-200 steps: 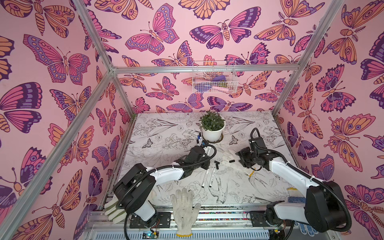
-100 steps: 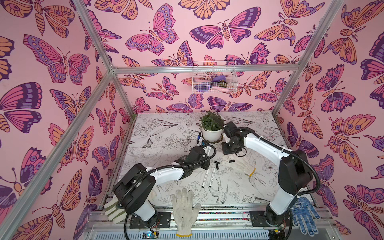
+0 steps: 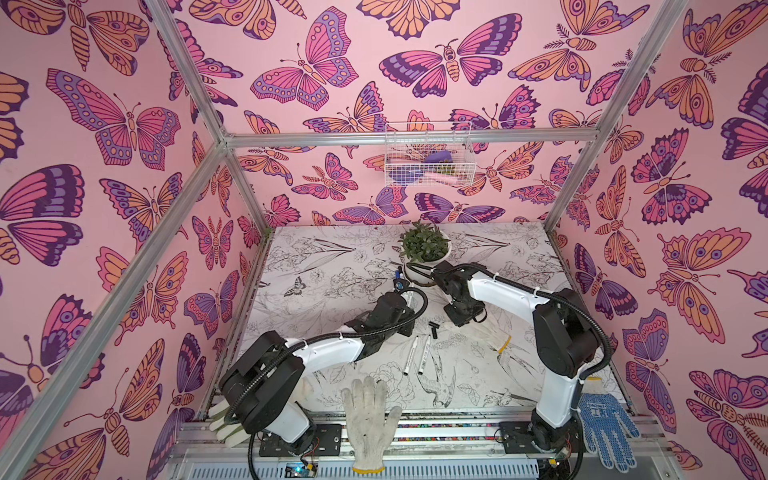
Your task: Insert the pens into the pen caps
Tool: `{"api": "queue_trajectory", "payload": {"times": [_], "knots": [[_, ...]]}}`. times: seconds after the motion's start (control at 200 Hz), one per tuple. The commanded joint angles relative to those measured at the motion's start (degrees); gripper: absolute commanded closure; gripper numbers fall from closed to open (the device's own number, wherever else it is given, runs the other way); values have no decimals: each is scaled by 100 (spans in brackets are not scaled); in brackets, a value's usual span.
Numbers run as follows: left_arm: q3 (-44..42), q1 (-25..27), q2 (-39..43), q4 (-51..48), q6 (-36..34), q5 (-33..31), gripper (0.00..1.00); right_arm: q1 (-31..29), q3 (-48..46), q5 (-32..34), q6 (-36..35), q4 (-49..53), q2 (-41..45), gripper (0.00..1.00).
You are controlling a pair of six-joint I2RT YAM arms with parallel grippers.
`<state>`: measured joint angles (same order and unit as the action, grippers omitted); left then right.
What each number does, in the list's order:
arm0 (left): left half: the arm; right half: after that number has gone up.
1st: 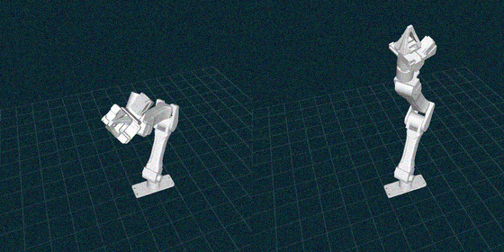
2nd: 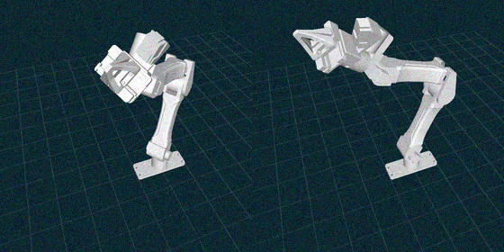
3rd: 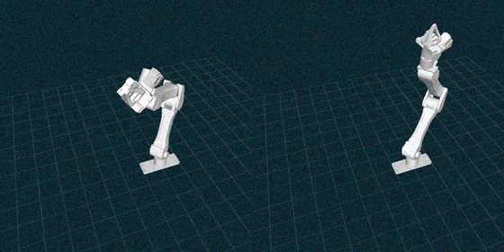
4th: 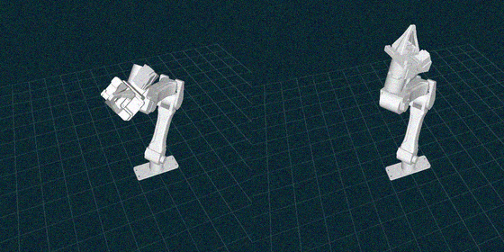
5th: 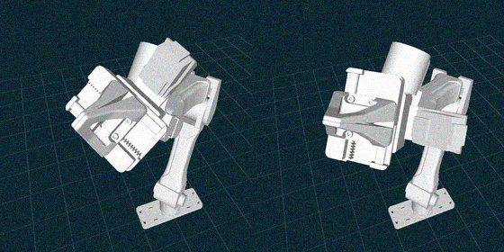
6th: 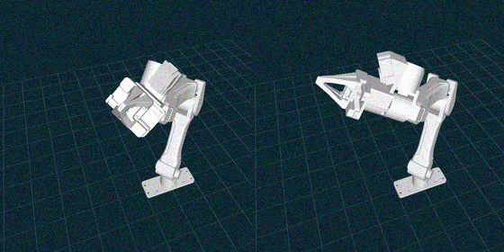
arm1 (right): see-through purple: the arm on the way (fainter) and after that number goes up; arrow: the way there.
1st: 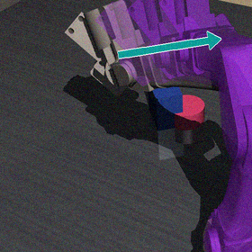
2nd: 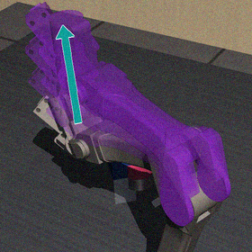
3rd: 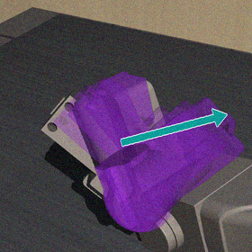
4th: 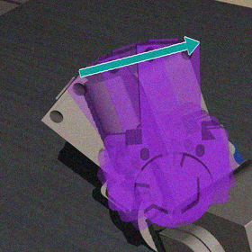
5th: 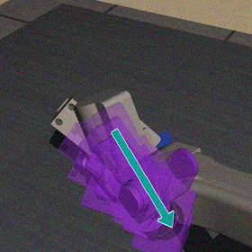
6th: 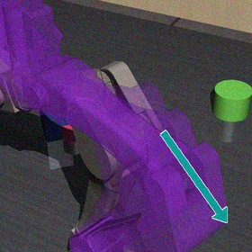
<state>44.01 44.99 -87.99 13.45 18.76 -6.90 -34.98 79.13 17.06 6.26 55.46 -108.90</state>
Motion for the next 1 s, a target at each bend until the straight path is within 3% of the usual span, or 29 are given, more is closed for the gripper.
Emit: {"api": "queue_trajectory", "payload": {"times": [0.0, 0.34, 0.681, 0.851, 0.996], "knots": [[-94, -43, 111, -61, 66, -142, 100, -79, 2, 96, -125, 250, -221, 54], [-244, -59, 356, -59, 98, -512, 100, -83, 23, 296, -200, -41, -522, 55], [-103, -78, 249, -59, 62, -450, 100, -86, 240, 480, -323, -146, -868, 57], [-136, -78, 236, -50, 92, -374, 100, -88, 230, 22, -228, -197, -862, 66], [-158, -78, 276, -56, 75, -418, 100, -83, 150, -539, -2, -230, -837, 81]]}}
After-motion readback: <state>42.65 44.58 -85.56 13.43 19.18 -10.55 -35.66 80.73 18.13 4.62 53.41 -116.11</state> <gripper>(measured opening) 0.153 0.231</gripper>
